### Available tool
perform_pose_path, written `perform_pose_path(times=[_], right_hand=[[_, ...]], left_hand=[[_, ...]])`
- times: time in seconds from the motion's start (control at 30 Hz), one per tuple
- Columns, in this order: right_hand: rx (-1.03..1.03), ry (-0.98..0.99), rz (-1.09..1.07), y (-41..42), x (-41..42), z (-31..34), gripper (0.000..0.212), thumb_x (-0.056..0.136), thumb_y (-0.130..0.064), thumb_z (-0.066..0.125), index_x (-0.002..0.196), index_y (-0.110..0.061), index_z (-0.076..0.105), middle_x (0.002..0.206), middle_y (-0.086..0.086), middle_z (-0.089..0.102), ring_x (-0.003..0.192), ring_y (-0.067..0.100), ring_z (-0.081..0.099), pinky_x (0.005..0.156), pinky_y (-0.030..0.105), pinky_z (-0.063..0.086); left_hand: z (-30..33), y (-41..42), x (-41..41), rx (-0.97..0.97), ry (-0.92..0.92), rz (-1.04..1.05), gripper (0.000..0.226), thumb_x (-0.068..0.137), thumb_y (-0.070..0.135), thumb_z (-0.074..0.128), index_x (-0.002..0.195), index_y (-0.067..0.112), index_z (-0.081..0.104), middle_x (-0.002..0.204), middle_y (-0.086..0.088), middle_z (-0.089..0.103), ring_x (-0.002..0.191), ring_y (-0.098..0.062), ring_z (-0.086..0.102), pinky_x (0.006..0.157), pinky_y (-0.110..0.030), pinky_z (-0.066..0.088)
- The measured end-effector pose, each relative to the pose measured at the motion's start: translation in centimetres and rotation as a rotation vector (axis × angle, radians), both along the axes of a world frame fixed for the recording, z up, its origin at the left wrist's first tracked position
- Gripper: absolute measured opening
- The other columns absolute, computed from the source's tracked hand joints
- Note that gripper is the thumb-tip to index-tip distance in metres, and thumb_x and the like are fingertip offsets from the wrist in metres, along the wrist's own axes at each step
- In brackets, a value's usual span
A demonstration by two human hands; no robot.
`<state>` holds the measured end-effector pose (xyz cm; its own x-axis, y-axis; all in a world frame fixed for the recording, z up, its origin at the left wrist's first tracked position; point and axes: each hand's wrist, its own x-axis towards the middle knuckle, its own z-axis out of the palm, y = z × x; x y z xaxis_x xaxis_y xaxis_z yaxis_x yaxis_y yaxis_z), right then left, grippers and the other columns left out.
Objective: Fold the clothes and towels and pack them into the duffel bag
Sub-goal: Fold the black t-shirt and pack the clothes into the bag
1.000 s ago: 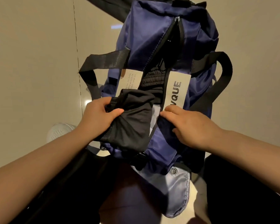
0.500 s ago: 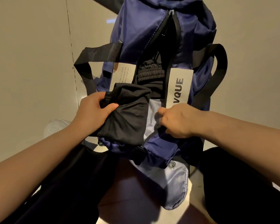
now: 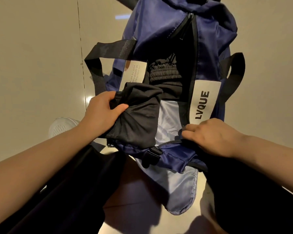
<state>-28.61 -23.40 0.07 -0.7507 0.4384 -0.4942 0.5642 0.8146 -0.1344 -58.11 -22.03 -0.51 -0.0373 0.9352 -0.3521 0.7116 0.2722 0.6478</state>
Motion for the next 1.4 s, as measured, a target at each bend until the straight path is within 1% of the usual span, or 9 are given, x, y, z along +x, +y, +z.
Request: perform_pose_path(times=[0.13,0.23,0.37,0.6,0.87,1.0,1.13,1.23,1.4], right_hand=[[0.013,0.094,-0.020,-0.7,1.1,-0.6,0.030,0.070,-0.011,0.076,0.093,-0.018,0.059,0.084,0.003,0.061,0.047,0.026,0.055,0.036,0.032,0.037],[-0.020,0.057,-0.055,-0.6,1.4,-0.9,0.032,0.079,-0.013,0.066,0.110,-0.018,0.058,0.124,0.005,0.061,0.053,0.026,0.058,0.042,0.034,0.046],[-0.128,-0.117,-0.100,-0.2,0.4,-1.1,0.053,0.099,-0.018,0.036,0.150,-0.027,0.023,0.162,-0.009,0.008,0.087,0.030,0.063,0.070,0.037,0.047],[-0.138,-0.139,-0.113,1.0,-1.3,-1.0,0.039,0.096,-0.027,0.045,0.134,-0.024,0.038,0.131,0.002,0.040,0.082,0.030,0.058,0.064,0.039,0.045],[-0.136,-0.359,-0.070,3.3,-3.5,0.3,0.034,0.095,-0.028,0.046,0.126,-0.019,0.056,0.130,0.002,0.042,0.094,0.028,0.059,0.061,0.032,0.039],[-0.154,-0.276,-0.036,3.4,-3.6,0.9,0.040,0.091,-0.030,0.048,0.130,-0.037,0.054,0.130,-0.005,0.058,0.109,0.025,0.058,0.080,0.031,0.047],[-0.158,-0.257,-0.093,3.9,-3.1,1.4,0.035,0.089,-0.029,0.053,0.124,-0.026,0.052,0.117,0.003,0.062,0.105,0.027,0.058,0.075,0.030,0.043],[-0.162,-0.148,-0.157,4.0,-1.8,2.4,0.032,0.089,-0.035,0.056,0.119,-0.026,0.049,0.112,0.001,0.062,0.102,0.024,0.058,0.070,0.028,0.036],[-0.225,0.028,-0.275,2.7,0.9,4.2,0.029,0.087,-0.042,0.059,0.112,-0.029,0.053,0.109,-0.008,0.061,0.099,0.015,0.058,0.079,0.030,0.045]], left_hand=[[-0.1,-0.1,0.0,0.008,0.016,-0.008,0.030,0.089,0.024,0.066,0.116,0.010,0.066,0.109,-0.007,0.068,0.098,-0.017,0.059,0.083,-0.023,0.038],[-0.2,-0.1,0.1,0.014,0.025,-0.020,0.030,0.089,0.024,0.065,0.116,0.011,0.066,0.109,-0.007,0.068,0.097,-0.015,0.058,0.082,-0.023,0.037],[-0.3,-0.1,0.1,0.018,0.040,-0.028,0.029,0.090,0.025,0.065,0.115,0.010,0.066,0.108,-0.008,0.068,0.098,-0.018,0.059,0.081,-0.023,0.036],[-0.4,-0.2,0.0,0.022,0.041,-0.031,0.030,0.089,0.026,0.065,0.116,0.011,0.066,0.109,-0.008,0.068,0.101,-0.022,0.061,0.083,-0.025,0.039],[-0.6,-0.4,0.1,0.091,0.085,-0.043,0.027,0.088,0.026,0.067,0.109,0.008,0.066,0.102,-0.011,0.060,0.091,-0.014,0.048,0.074,-0.020,0.030],[-0.8,-0.4,0.2,0.093,0.107,-0.048,0.027,0.088,0.027,0.067,0.105,0.006,0.066,0.100,-0.011,0.058,0.091,-0.020,0.051,0.074,-0.025,0.032],[-0.5,-0.7,0.1,0.198,0.232,-0.122,0.028,0.084,0.026,0.072,0.096,0.003,0.065,0.110,-0.013,0.049,0.099,-0.029,0.048,0.075,-0.032,0.037],[1.1,-0.7,0.4,0.470,0.365,-0.407,0.028,0.082,0.030,0.065,0.097,0.007,0.070,0.108,-0.012,0.047,0.091,-0.030,0.041,0.069,-0.034,0.034],[3.9,0.1,4.8,0.301,0.134,-0.511,0.035,0.091,0.042,0.047,0.112,0.018,0.061,0.100,-0.003,0.062,0.091,-0.027,0.059,0.071,-0.039,0.048]])
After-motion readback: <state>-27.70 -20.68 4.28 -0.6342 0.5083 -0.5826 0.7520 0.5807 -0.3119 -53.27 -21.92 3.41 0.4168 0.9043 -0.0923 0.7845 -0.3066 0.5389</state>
